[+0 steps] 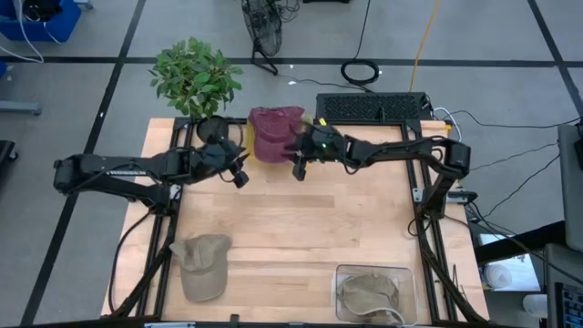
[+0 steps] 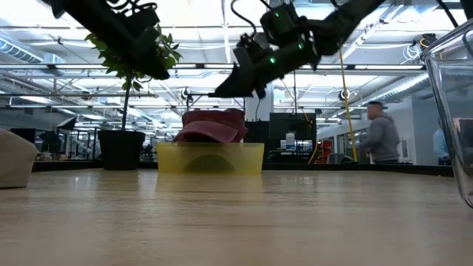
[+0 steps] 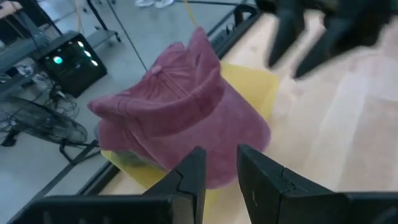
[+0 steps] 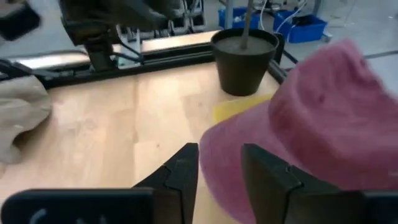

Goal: Pick & Place hat
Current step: Put the red cap into the yellow bin

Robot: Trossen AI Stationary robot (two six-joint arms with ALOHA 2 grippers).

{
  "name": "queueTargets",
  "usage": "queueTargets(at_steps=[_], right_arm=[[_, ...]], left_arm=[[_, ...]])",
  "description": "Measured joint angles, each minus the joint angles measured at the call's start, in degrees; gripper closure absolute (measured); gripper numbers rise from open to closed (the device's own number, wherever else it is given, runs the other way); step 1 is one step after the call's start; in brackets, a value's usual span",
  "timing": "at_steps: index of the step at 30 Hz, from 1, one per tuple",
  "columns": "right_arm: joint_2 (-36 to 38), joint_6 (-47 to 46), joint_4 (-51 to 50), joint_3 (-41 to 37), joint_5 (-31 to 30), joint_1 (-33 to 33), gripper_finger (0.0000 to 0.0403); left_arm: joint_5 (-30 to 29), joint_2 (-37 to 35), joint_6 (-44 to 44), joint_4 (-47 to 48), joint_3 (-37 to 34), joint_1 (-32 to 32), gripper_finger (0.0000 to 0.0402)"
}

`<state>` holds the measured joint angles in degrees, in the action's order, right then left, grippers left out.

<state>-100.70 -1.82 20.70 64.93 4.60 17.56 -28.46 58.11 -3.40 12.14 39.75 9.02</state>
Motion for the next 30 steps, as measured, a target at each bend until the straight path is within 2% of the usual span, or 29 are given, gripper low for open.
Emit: queueTargets(at_steps=[3,8,11,14,20,27,30], right_arm=[[-0.7,-2.9,9.5,-6.2,0.0,0.0,0.03],[-0.7,-11.3,21.8,-13.0,-4.5,0.0,0.03],[-0.7,-15.6,21.9,-13.4,-4.7,0.4,0.03],[-1.4,-16.1,20.3,-12.6,-5.4,0.4,0.03],[-2.3,-19.6,19.2,-12.5,-6.4,1.9,0.03],[-2.4,-20.2,18.4,-12.6,-8.2,2.3,0.03],[-2.4,-19.9,19.2,-12.6,-9.4,2.6,0.03]], left_arm=[[0.8,0.0,0.7,-5.3,-2.9,1.8,0.0309],[10.4,0.1,-0.2,-14.0,-7.0,6.9,0.0309],[16.4,0.3,-2.6,-17.4,-7.9,10.0,0.0309],[21.2,1.1,-4.9,-18.3,-8.1,12.1,0.0309],[24.5,5.5,-5.8,-18.5,-8.1,13.5,0.0309],[33.3,12.6,-5.7,-23.0,-8.1,15.1,0.0309],[35.0,14.7,-3.5,-25.2,-8.0,15.2,0.0309]])
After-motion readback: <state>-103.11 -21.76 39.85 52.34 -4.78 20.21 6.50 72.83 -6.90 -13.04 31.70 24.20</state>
